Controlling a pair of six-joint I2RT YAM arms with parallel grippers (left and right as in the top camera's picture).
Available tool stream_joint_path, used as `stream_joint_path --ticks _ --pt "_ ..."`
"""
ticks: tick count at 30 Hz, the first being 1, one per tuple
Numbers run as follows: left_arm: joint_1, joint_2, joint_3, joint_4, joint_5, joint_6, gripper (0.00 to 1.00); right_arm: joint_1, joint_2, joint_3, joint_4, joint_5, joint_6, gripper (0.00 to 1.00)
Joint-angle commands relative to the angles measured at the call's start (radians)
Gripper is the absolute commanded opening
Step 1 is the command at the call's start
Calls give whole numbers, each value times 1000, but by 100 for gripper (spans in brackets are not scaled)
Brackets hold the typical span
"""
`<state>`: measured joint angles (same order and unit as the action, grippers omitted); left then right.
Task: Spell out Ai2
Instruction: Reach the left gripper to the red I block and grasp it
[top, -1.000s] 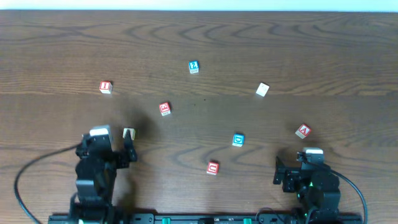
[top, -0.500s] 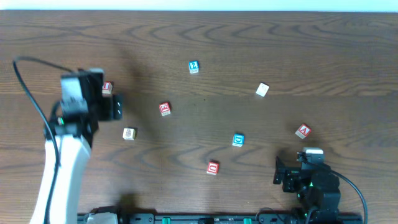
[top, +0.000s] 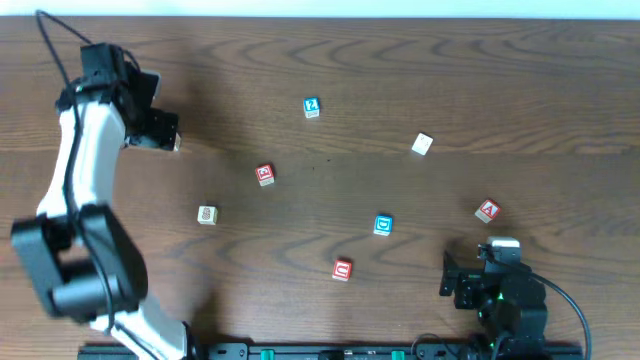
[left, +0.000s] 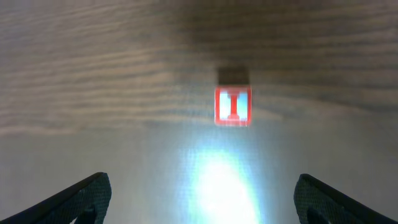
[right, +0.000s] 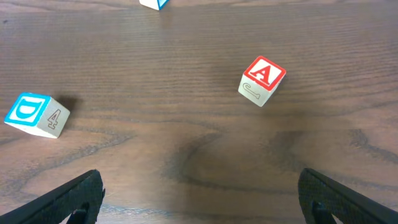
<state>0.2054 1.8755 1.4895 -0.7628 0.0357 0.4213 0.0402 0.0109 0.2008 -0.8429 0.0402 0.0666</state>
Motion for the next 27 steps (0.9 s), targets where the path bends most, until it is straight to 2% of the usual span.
stream_joint_path --ticks 1,6,15,25,26,27 --pt "6 97 78 -21 76 36 95 -7 -5 -11 -5 -4 -12 99" --pt "3 164 99 -16 141 28 95 -7 -5 -11 -5 -4 -12 99" --pt "10 210 99 186 149 19 95 -7 -5 -11 -5 -4 -12 99" --pt "11 309 99 179 145 0 95 -7 -5 -11 -5 -4 -12 99" --pt "11 313 99 176 145 0 100 -7 -5 -11 -5 -4 -12 99" --pt "11 315 99 173 142 0 94 -7 -5 -11 -5 -4 -12 99"
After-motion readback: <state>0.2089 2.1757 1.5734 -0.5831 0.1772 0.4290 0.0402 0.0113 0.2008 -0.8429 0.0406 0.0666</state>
